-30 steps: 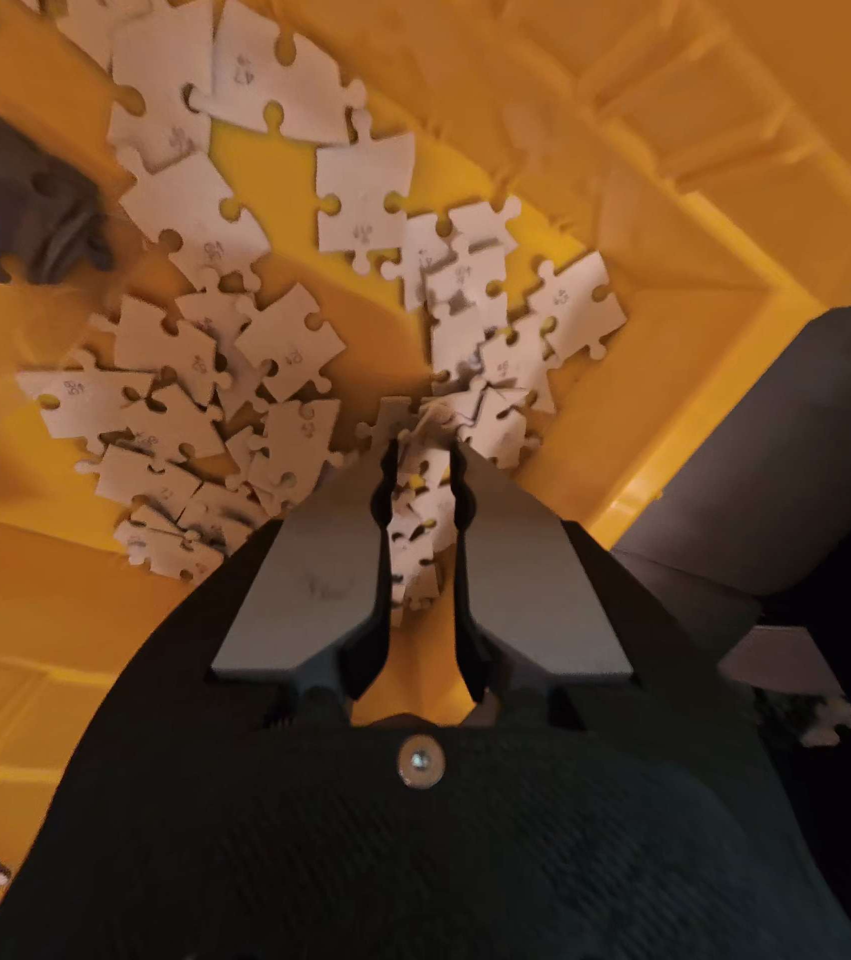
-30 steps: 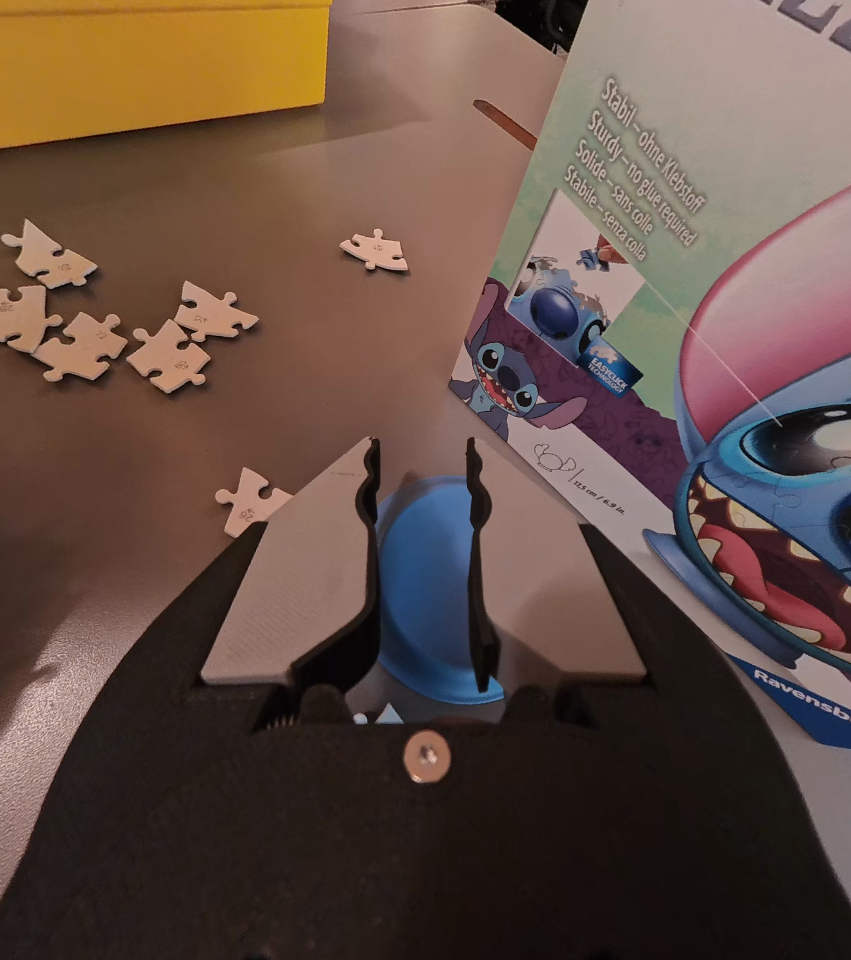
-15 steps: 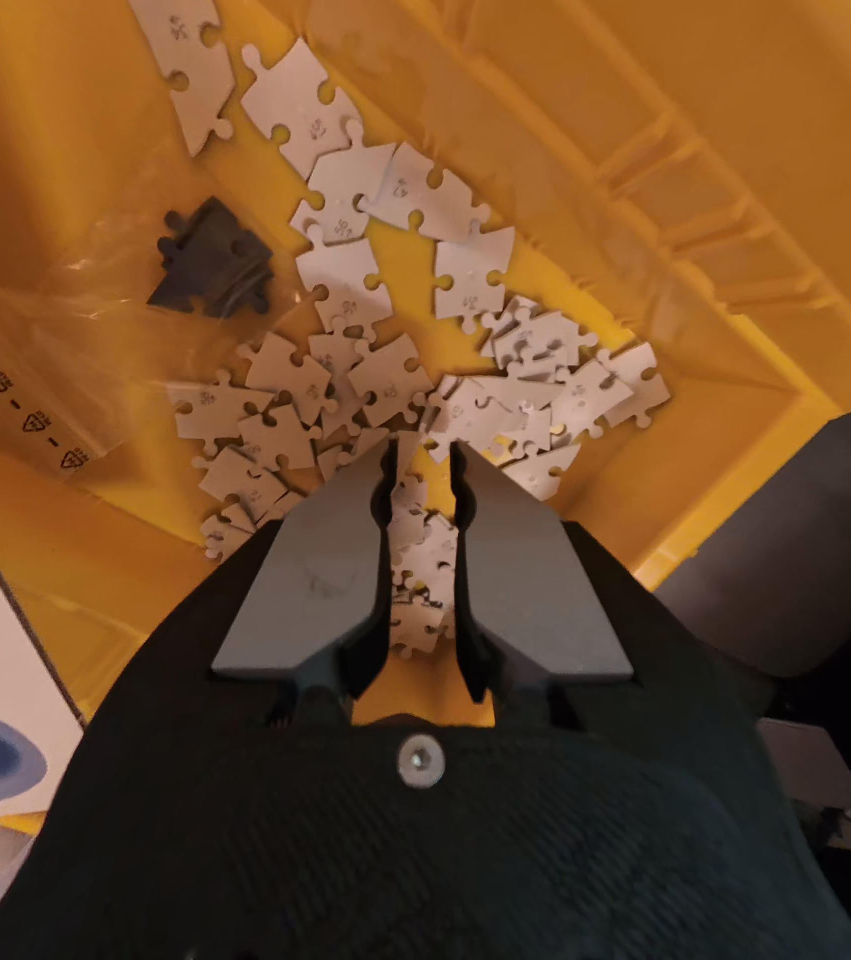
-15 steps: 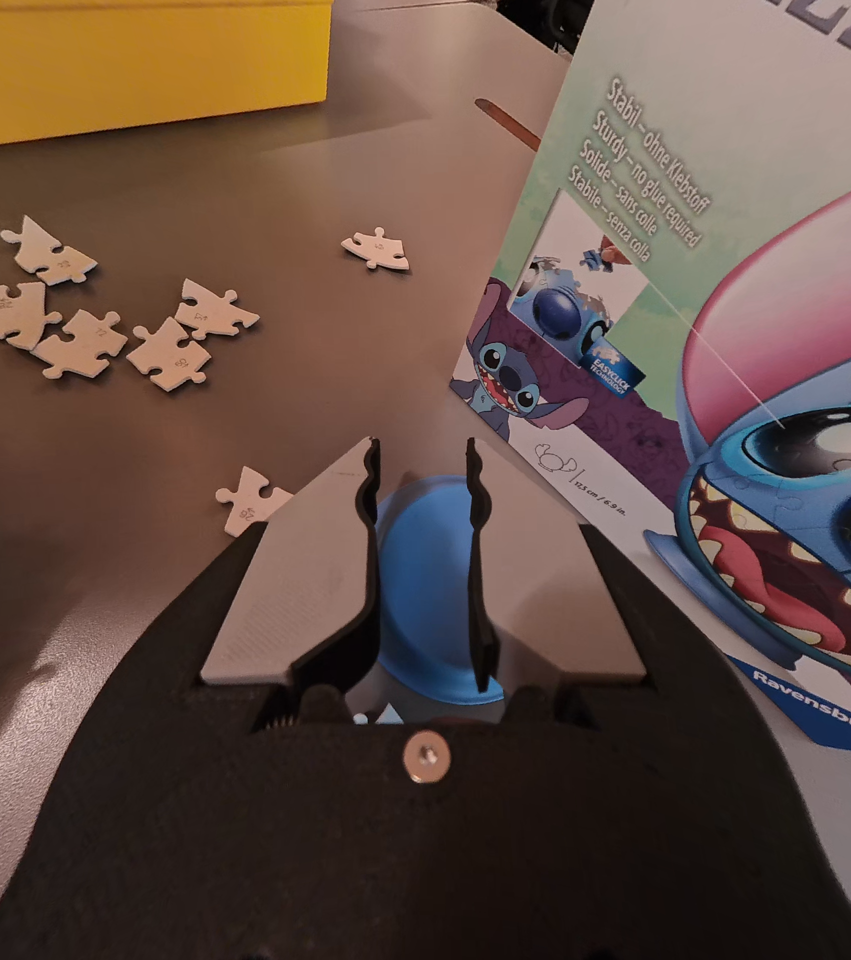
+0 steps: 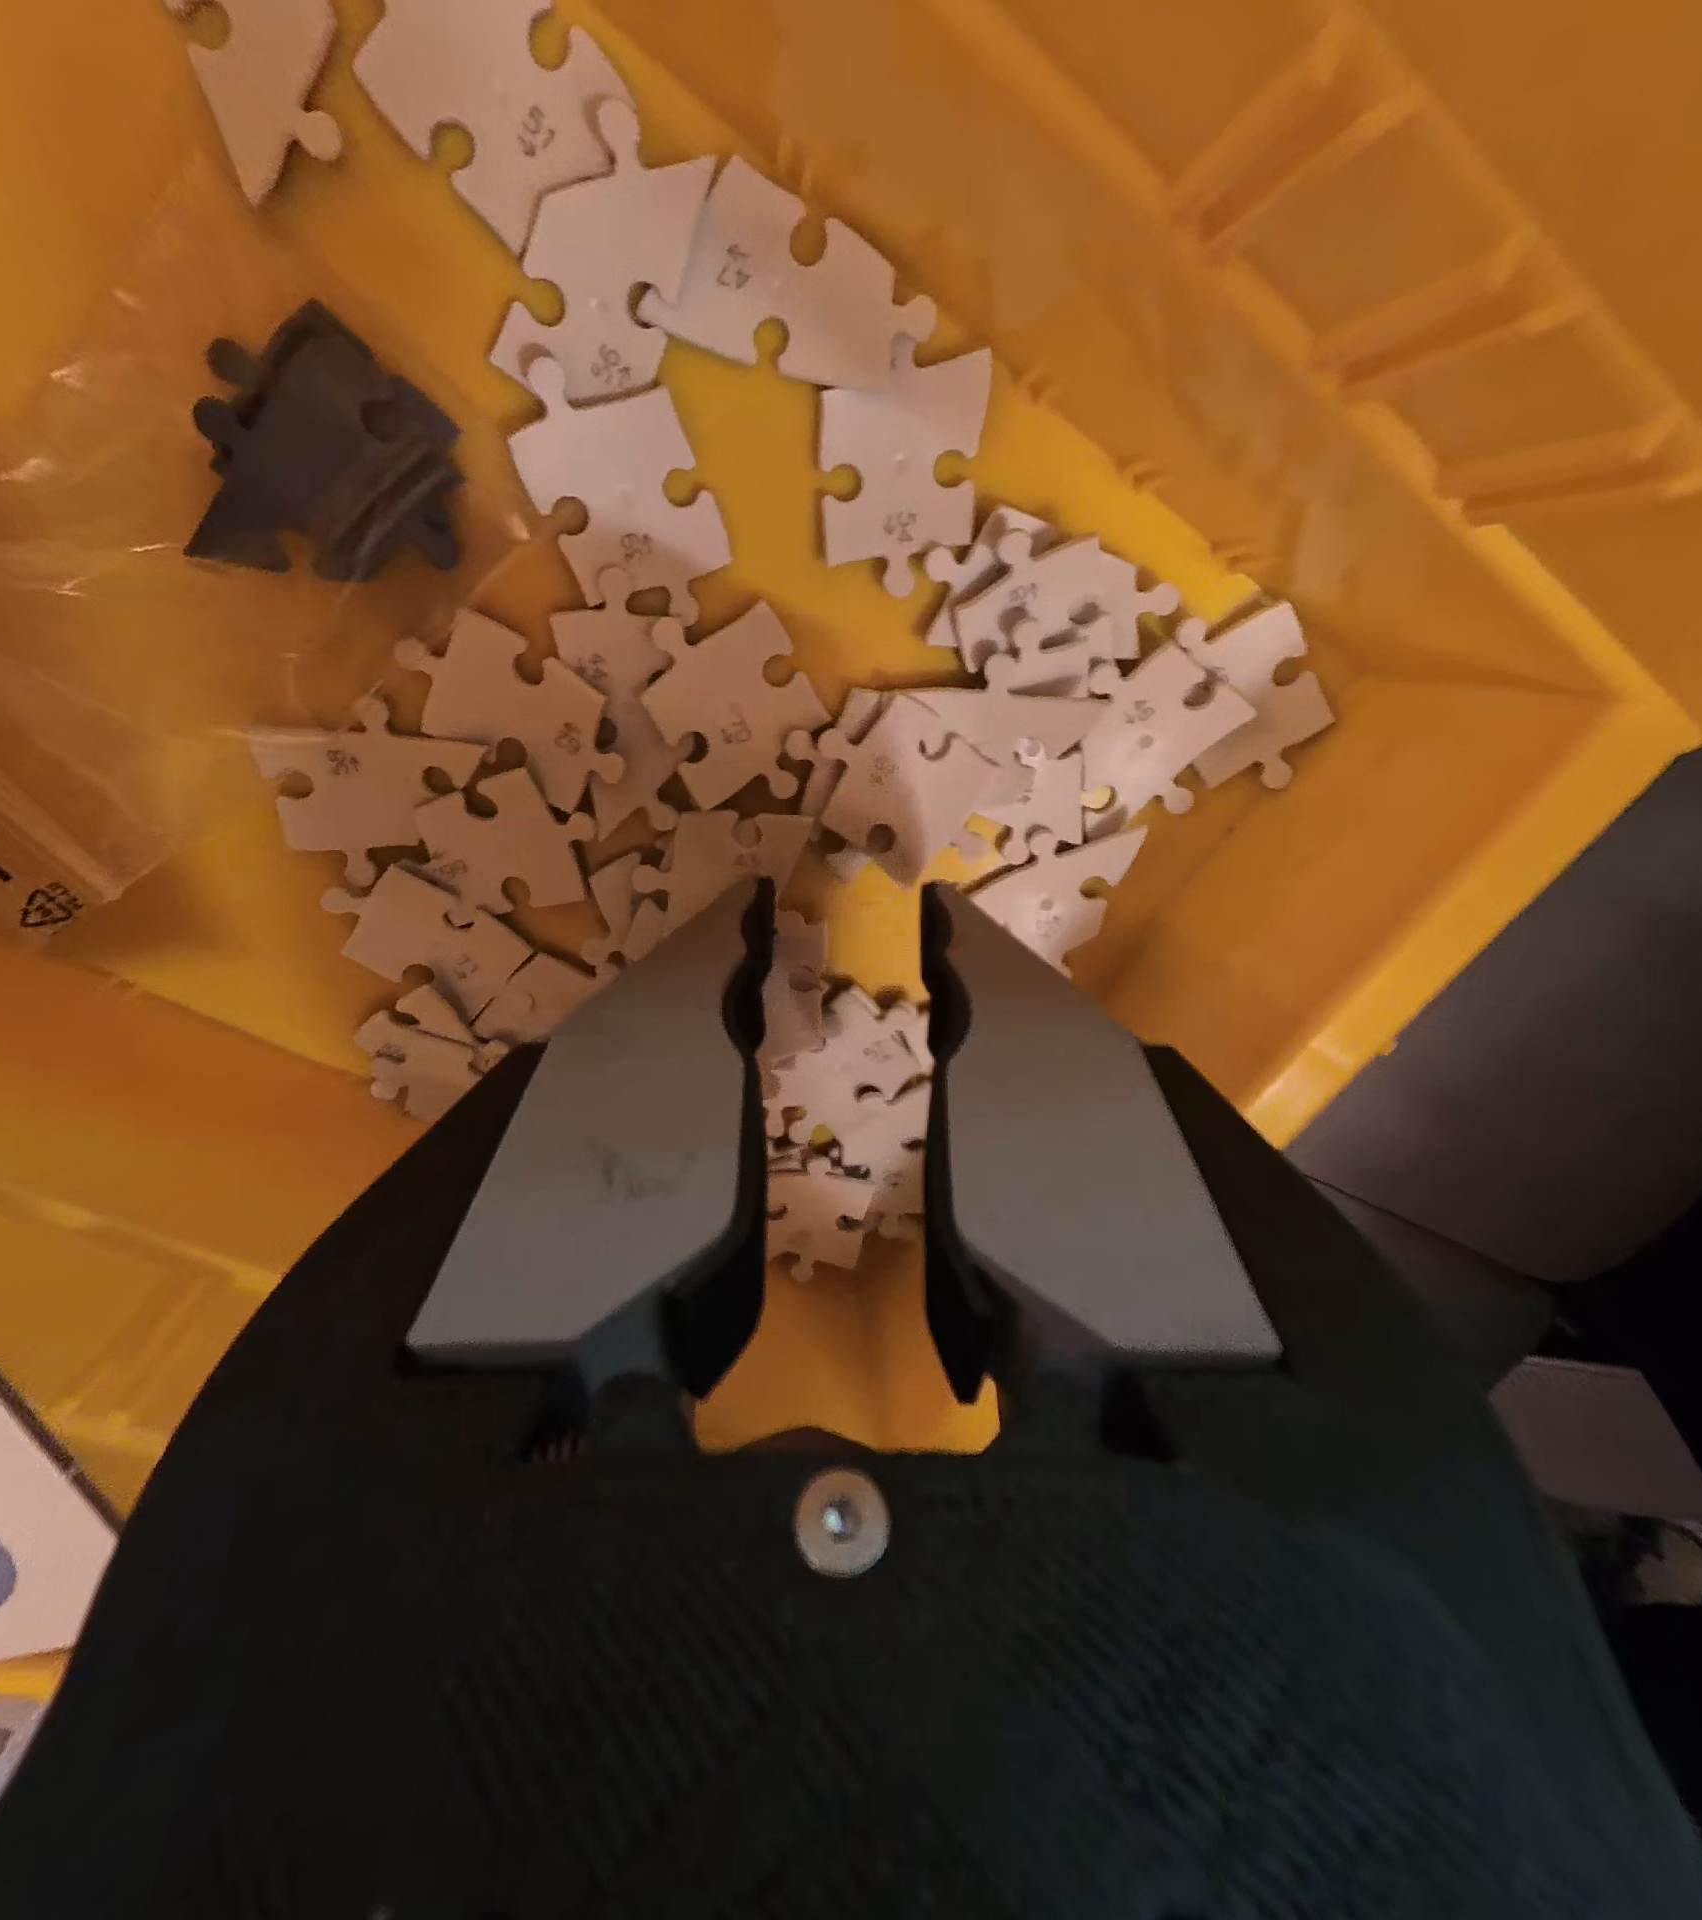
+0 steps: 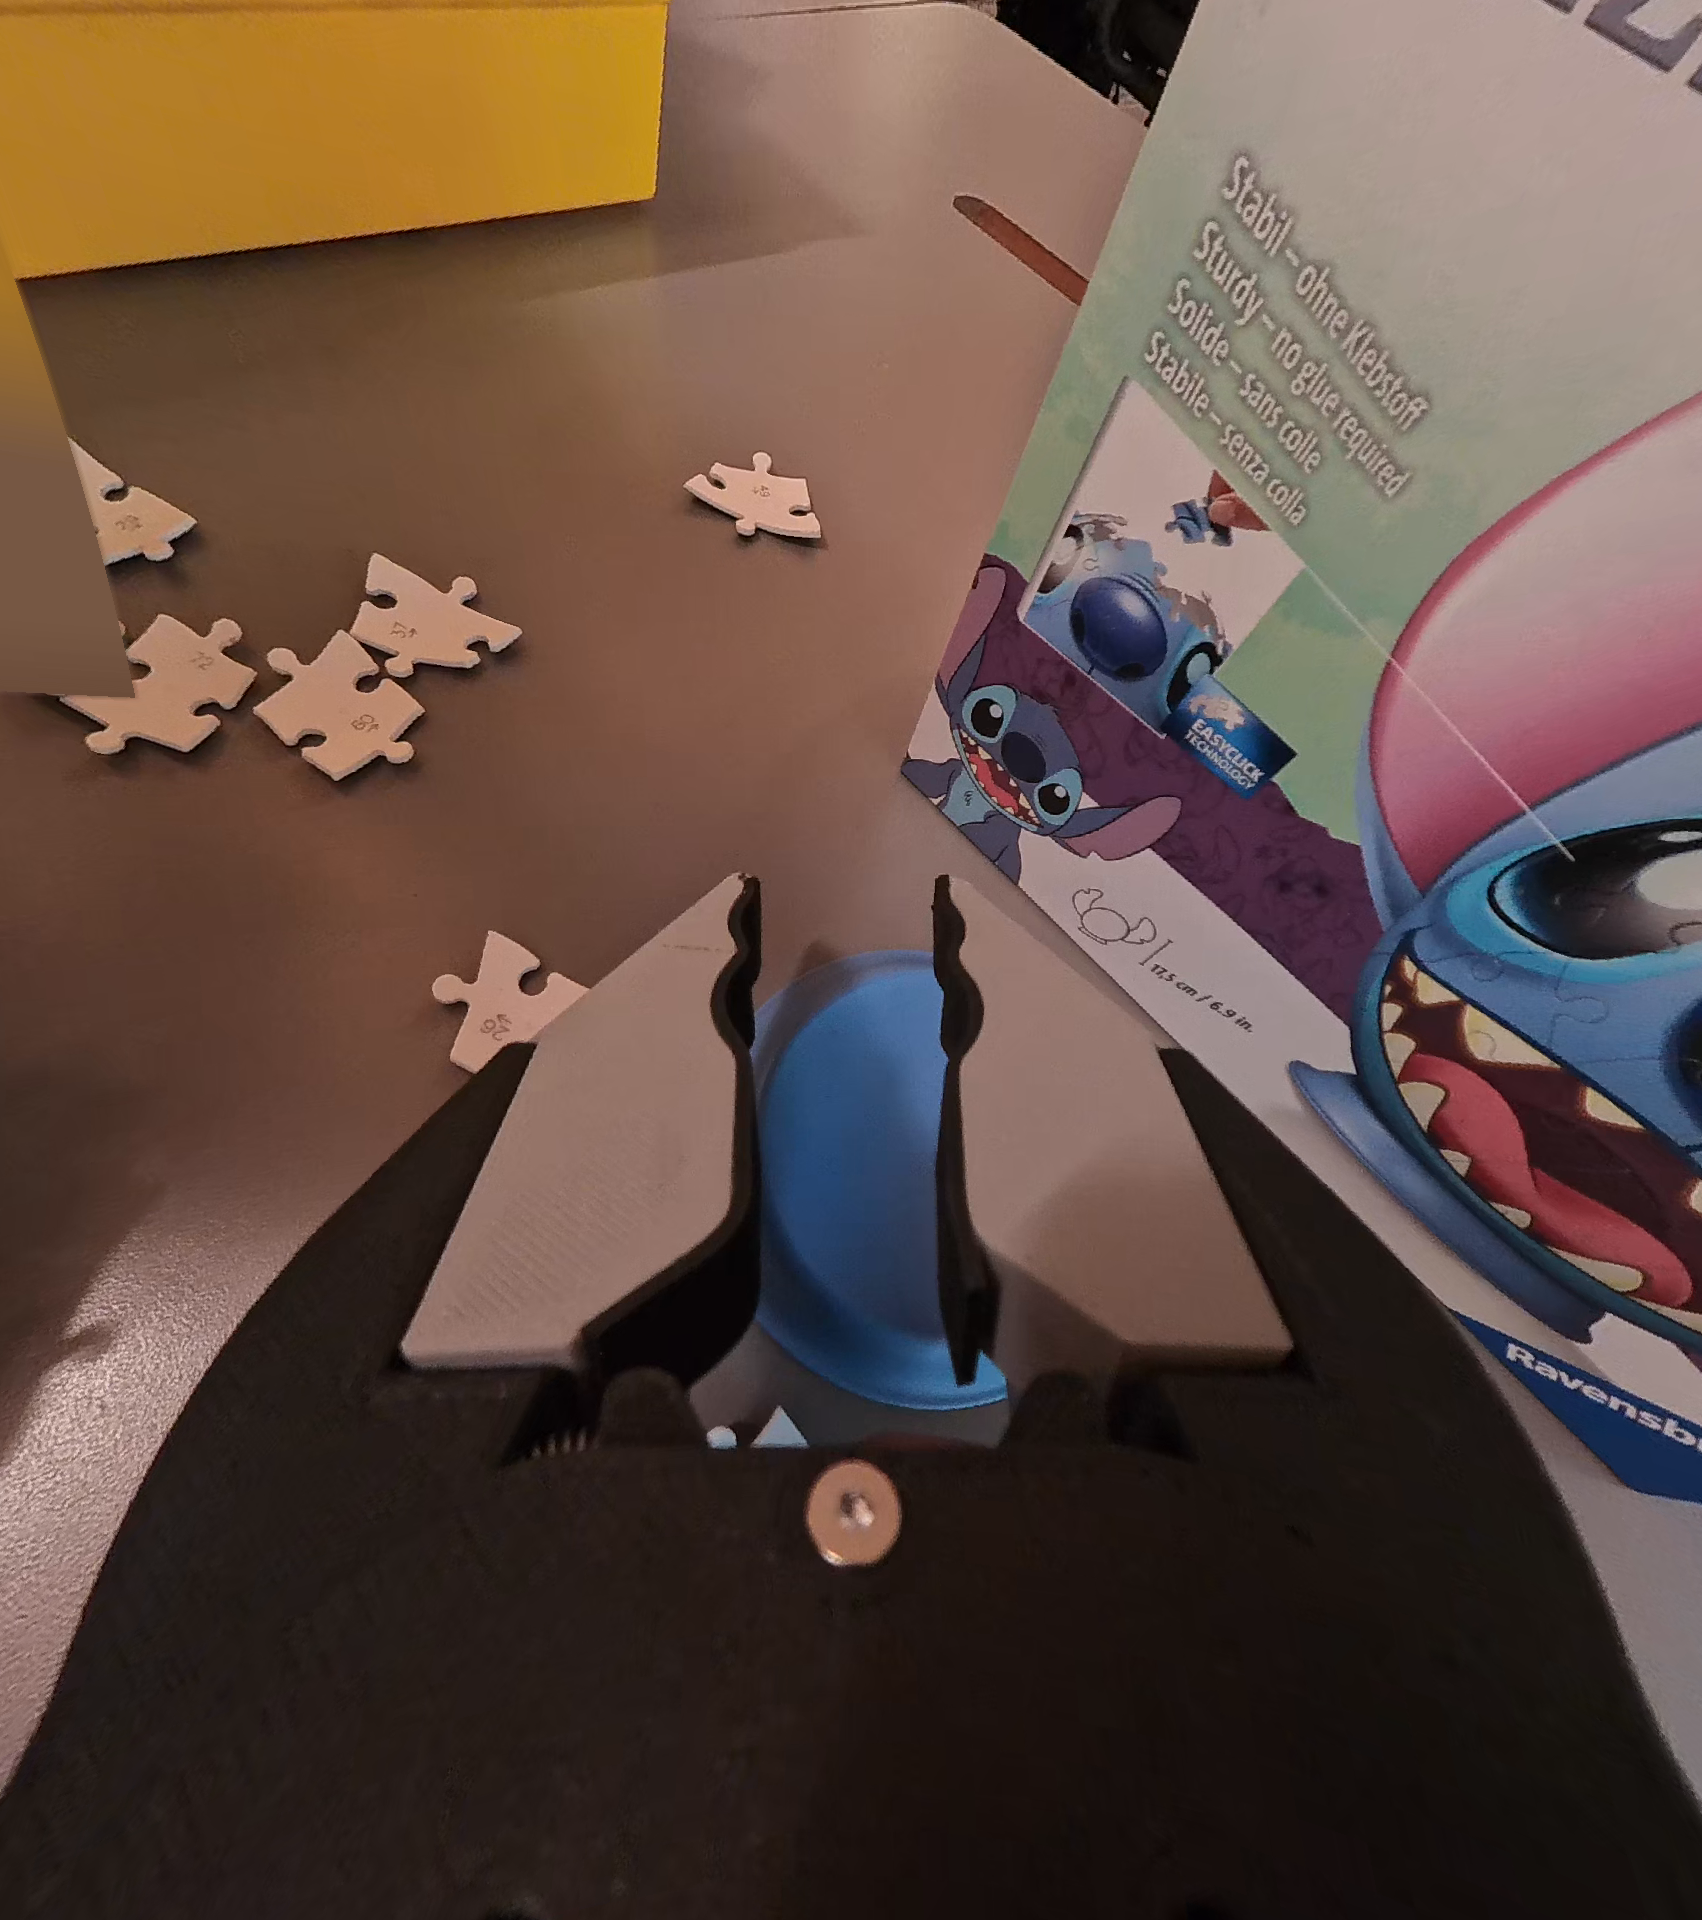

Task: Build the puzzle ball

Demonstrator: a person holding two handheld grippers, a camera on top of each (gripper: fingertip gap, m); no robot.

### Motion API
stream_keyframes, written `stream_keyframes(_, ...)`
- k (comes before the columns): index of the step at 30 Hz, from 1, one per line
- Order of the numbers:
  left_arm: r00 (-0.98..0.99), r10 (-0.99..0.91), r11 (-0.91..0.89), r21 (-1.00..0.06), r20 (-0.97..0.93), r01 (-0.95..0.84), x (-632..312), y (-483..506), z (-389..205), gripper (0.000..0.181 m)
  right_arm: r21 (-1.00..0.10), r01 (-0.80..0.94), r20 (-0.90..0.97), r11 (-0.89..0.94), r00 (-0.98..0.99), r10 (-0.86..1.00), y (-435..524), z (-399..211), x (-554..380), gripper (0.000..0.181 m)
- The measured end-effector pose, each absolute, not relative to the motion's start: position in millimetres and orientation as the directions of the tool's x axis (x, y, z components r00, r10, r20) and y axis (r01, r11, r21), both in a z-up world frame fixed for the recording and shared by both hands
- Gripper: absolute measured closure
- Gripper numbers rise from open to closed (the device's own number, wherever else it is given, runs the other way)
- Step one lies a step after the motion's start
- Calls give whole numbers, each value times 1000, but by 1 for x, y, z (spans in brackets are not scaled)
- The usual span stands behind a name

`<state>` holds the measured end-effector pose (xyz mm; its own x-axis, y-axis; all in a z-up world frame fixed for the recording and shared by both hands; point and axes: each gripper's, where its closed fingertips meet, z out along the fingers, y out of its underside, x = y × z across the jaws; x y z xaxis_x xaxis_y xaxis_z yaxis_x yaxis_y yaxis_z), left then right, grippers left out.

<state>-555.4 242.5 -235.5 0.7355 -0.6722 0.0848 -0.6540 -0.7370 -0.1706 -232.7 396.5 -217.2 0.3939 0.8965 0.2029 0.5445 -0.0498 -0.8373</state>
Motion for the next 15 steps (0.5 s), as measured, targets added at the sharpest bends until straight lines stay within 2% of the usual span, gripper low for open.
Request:
stream_keyframes(6, 693, -716, -695, -182, 85, -695, -548, 240, -236, 135, -837, 544, 202, -51, 394, 896, 397, -217, -233, 151)
stream_keyframes(9, 674, -737, -669, -194, 54, -717, -542, 246, -241, 136, -837, 545, 204, -50, 394, 896, 397, -217, -233, 152)
stream_keyframes(15, 639, -769, -628, -191, 3, -755, -541, 248, -245, 149, -837, 545, 201, -51, 394, 897, 397, -217, -233, 151)
